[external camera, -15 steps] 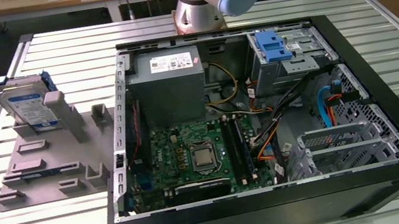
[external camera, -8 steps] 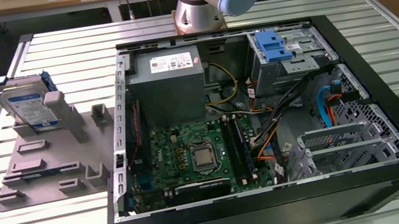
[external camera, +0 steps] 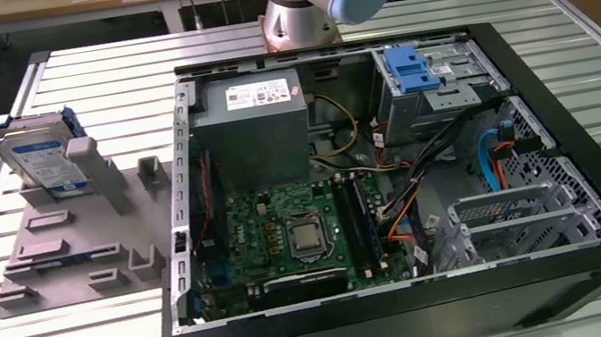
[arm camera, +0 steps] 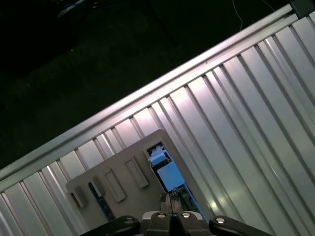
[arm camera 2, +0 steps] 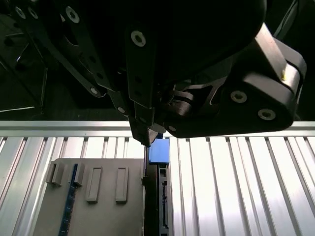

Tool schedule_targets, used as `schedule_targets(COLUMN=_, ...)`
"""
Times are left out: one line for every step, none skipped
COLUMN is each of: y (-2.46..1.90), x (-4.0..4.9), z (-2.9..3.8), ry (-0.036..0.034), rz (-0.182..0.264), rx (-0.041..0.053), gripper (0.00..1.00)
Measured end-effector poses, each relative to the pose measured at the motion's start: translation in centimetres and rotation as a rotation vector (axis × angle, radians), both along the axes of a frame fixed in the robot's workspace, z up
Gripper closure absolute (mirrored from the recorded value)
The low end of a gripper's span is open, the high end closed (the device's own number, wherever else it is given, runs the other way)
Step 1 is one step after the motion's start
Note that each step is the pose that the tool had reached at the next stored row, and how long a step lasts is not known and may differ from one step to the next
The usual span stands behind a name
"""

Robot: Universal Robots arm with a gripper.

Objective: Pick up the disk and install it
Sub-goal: 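Pick up the disk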

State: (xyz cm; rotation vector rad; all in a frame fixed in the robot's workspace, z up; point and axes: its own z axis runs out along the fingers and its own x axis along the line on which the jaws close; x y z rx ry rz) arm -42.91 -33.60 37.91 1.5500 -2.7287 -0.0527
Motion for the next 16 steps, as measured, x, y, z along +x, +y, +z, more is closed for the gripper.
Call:
schedule_targets(y=0.00, x=0.00, z=0.00, ry=-0.0008, rz=0.008, rx=0.0000, gripper=0.89)
schedule_targets(y=0.00, x=0.00, z=0.00, ry=-0.0016, rz=0.017, rx=0.0000, gripper=0.89)
schedule_targets(y=0.00, x=0.00, z=0.00, ry=-0.0024, rz=0.025, rx=0.0000, gripper=0.89)
schedule_targets(y=0.00, x=0.00, z=0.00, ry=-0.0032, rz=0.032, rx=-0.0001, gripper=0.89)
schedule_targets(y=0.00, x=0.00, z=-0.01, ry=-0.0038, rz=0.040, rx=0.0000, gripper=0.89)
schedule_targets(y=0.00, x=0.00, z=-0.01, ry=-0.0042, rz=0.048, rx=0.0000, gripper=0.89)
schedule_targets(y=0.00, x=0.00, z=-0.01, ry=-0.0046, rz=0.057, rx=0.0000, gripper=0.89)
schedule_targets(y=0.00, x=0.00, z=-0.02, ry=-0.0049, rz=0.066, rx=0.0000, gripper=0.89)
schedule_targets(y=0.00, x=0.00, z=-0.02, ry=-0.0053, rz=0.075, rx=0.0000, gripper=0.89)
schedule_targets(y=0.00, x=-0.01, z=-0.02, ry=-0.0056, rz=0.084, rx=0.0001, gripper=0.89)
schedule_targets(y=0.00, x=0.00, z=-0.03, ry=-0.0059, rz=0.093, rx=0.0000, gripper=0.89)
schedule_targets(y=0.00, x=0.00, z=-0.03, ry=-0.0062, rz=0.102, rx=0.0001, gripper=0.89)
schedule_targets(y=0.00, x=0.00, z=-0.03, ry=-0.0064, rz=0.113, rx=0.0001, gripper=0.89)
schedule_targets(y=0.00, x=0.00, z=-0.04, ry=-0.0067, rz=0.122, rx=0.0001, gripper=0.89)
schedule_targets(y=0.00, x=-0.01, z=-0.04, ry=-0.0069, rz=0.131, rx=0.0002, gripper=0.89)
schedule_targets(y=0.00, x=0.00, z=-0.05, ry=-0.0071, rz=0.142, rx=0.0001, gripper=0.89)
